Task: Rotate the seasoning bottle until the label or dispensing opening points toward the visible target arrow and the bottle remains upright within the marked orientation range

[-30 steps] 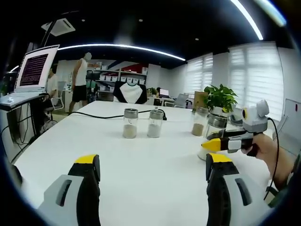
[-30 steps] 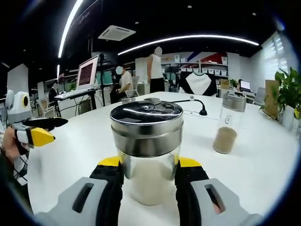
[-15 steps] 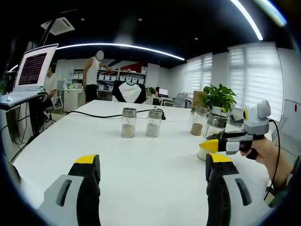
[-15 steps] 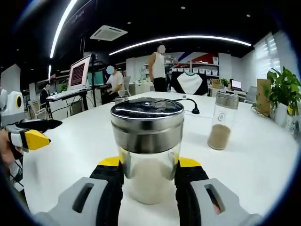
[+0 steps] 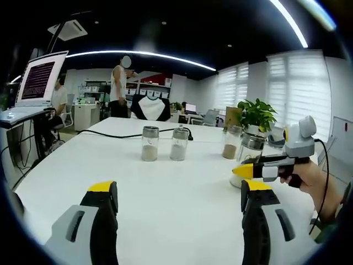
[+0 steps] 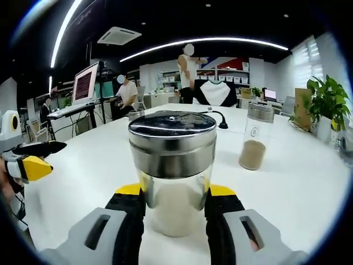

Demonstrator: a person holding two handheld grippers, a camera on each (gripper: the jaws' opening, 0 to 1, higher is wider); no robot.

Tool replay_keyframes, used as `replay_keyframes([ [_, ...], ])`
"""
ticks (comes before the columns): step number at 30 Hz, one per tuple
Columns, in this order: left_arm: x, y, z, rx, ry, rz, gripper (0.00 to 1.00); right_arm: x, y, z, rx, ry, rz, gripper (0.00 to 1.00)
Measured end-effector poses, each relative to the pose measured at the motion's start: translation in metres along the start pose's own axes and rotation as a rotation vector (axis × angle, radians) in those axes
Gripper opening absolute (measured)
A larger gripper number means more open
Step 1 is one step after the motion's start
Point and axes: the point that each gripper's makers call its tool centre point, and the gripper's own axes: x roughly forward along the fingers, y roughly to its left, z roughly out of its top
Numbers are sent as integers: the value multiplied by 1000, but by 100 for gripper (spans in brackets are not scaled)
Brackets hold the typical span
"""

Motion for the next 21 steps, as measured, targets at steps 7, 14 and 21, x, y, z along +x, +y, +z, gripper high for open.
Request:
replay_keyframes([
  [7,0,1,-1,-2,2,0,98,0,-1,-1,-1,5,-7,41],
  [14,1,-1,1,1,-2,-1,98,1,-2,-2,-13,9,1,41],
  [21,2,-2,1,1,2,-2,98,-1,-1,8,-75,-32,29,62],
])
